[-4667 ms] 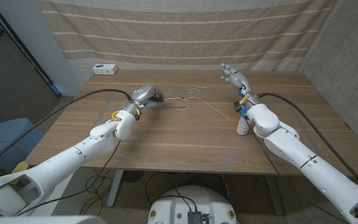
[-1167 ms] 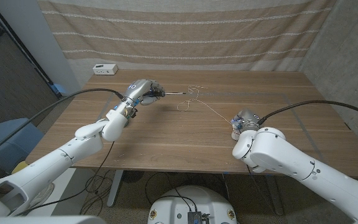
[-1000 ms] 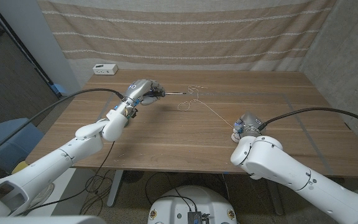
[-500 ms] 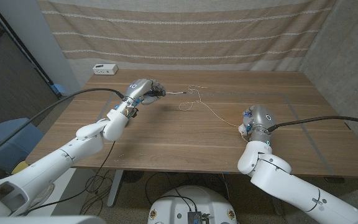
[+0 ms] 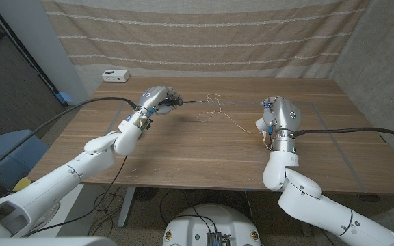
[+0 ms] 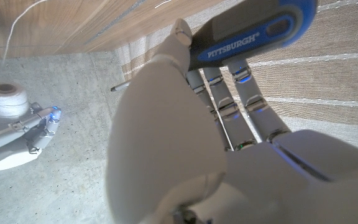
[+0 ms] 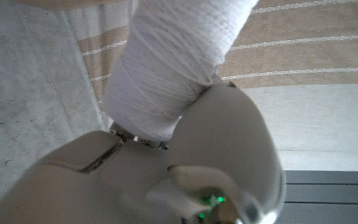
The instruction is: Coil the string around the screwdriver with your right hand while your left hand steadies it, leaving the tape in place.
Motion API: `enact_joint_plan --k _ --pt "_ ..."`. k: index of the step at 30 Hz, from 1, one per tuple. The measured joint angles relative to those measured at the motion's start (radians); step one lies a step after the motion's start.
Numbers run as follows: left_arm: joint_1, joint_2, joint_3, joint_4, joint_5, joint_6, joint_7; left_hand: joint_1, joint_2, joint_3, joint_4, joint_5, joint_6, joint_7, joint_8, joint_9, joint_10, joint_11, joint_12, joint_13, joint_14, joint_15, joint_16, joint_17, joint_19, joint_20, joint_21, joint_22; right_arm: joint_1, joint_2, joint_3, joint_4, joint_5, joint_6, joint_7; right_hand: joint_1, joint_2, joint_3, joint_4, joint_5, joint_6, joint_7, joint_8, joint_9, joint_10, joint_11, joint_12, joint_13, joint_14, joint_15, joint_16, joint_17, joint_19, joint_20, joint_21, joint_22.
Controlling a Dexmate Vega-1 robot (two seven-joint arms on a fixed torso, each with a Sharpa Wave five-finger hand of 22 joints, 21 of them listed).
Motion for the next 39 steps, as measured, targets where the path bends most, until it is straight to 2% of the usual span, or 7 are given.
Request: enact_joint_plan --k 6,9,16,22,31,37,39 --pt "0.004 -0.001 -0.002 -0.004 0.001 0.004 0.003 0.000 0.000 -0.001 0.001 0.000 0.000 0.000 -0.003 0.000 0.000 0.000 0.000 0.003 0.002 0.002 -0.001 0.000 0.000 0.000 0.000 0.000 0.002 0.026 0.027 0.030 -0.033 0.136 0.041 -0.001 0.001 0.000 0.000 0.006 -0.006 0.005 -0.014 -0.005 -0.001 0.009 -0.028 -0.024 0.001 0.000 -0.033 -0.044 0.000 0.000 0.017 -0.011" --pt "0.006 -0.001 -0.004 -0.007 0.001 0.005 0.004 0.000 0.000 0.000 0.000 0.000 0.000 0.000 -0.004 0.000 0.000 0.000 -0.004 0.005 0.004 0.000 -0.004 0.003 0.000 0.000 0.007 0.000 0.009 0.033 0.029 0.032 -0.053 0.153 0.080 -0.001 0.001 0.000 0.000 0.006 -0.006 0.005 -0.015 -0.005 -0.001 0.009 -0.031 -0.028 0.003 0.001 -0.040 -0.054 0.000 0.000 0.024 -0.016" --pt "0.015 0.001 -0.009 -0.014 0.001 0.011 0.010 0.000 0.000 0.002 -0.002 -0.001 0.003 -0.003 -0.008 0.000 0.000 0.000 -0.004 0.005 0.005 -0.001 -0.004 0.005 0.000 0.000 0.007 -0.001 0.084 0.066 0.003 0.069 -0.110 0.110 0.224 -0.001 0.001 0.004 0.004 0.012 -0.006 0.005 -0.023 -0.005 0.001 0.006 -0.052 -0.037 0.003 0.001 -0.055 -0.072 0.000 0.000 0.025 -0.028" --pt "0.023 0.005 -0.014 -0.019 -0.001 0.018 0.014 0.000 0.000 0.002 -0.002 -0.001 0.007 0.000 -0.014 0.000 0.000 0.000 -0.008 0.006 0.005 -0.001 -0.008 0.007 -0.003 -0.003 0.007 -0.001 0.158 0.111 -0.046 0.159 -0.178 0.070 0.317 -0.001 0.001 0.004 0.004 0.012 -0.010 0.001 -0.031 -0.005 0.002 0.004 -0.060 -0.043 0.009 -0.001 -0.067 -0.090 -0.003 0.004 0.033 -0.036" --pt "0.027 0.007 -0.018 -0.022 -0.004 0.021 0.015 0.000 0.000 0.002 -0.002 0.000 0.007 0.000 -0.012 0.000 0.000 0.000 -0.008 0.009 0.005 -0.002 -0.010 0.009 -0.003 -0.003 0.011 -0.001 0.225 0.172 -0.095 0.292 -0.260 0.044 0.332 -0.001 0.001 0.008 0.008 0.012 -0.006 -0.002 -0.035 -0.005 0.008 -0.001 -0.074 -0.051 0.016 -0.002 -0.075 -0.101 -0.006 0.002 0.038 -0.045" --pt "0.027 0.007 -0.018 -0.018 -0.005 0.021 0.015 0.000 0.000 0.002 -0.002 0.000 0.007 0.000 -0.012 0.000 0.004 -0.004 -0.015 0.009 0.009 -0.005 -0.012 0.010 -0.003 -0.003 0.011 0.000 0.245 0.193 -0.106 0.336 -0.287 0.037 0.328 0.003 0.005 0.009 0.008 0.011 -0.006 -0.002 -0.038 -0.005 0.013 -0.006 -0.085 -0.056 0.018 -0.003 -0.080 -0.113 -0.006 0.002 0.045 -0.054" --pt "0.027 0.007 -0.018 -0.017 -0.006 0.021 0.015 0.000 0.000 0.002 -0.002 0.000 0.007 0.000 -0.012 0.000 0.011 0.000 -0.015 0.009 0.009 -0.005 -0.012 0.014 -0.003 -0.003 0.011 0.000 0.282 0.225 -0.127 0.414 -0.296 0.032 0.327 0.003 0.005 0.012 0.005 0.011 -0.006 -0.002 -0.038 -0.005 0.013 -0.006 -0.086 -0.056 0.021 -0.004 -0.080 -0.115 -0.006 0.002 0.048 -0.055"
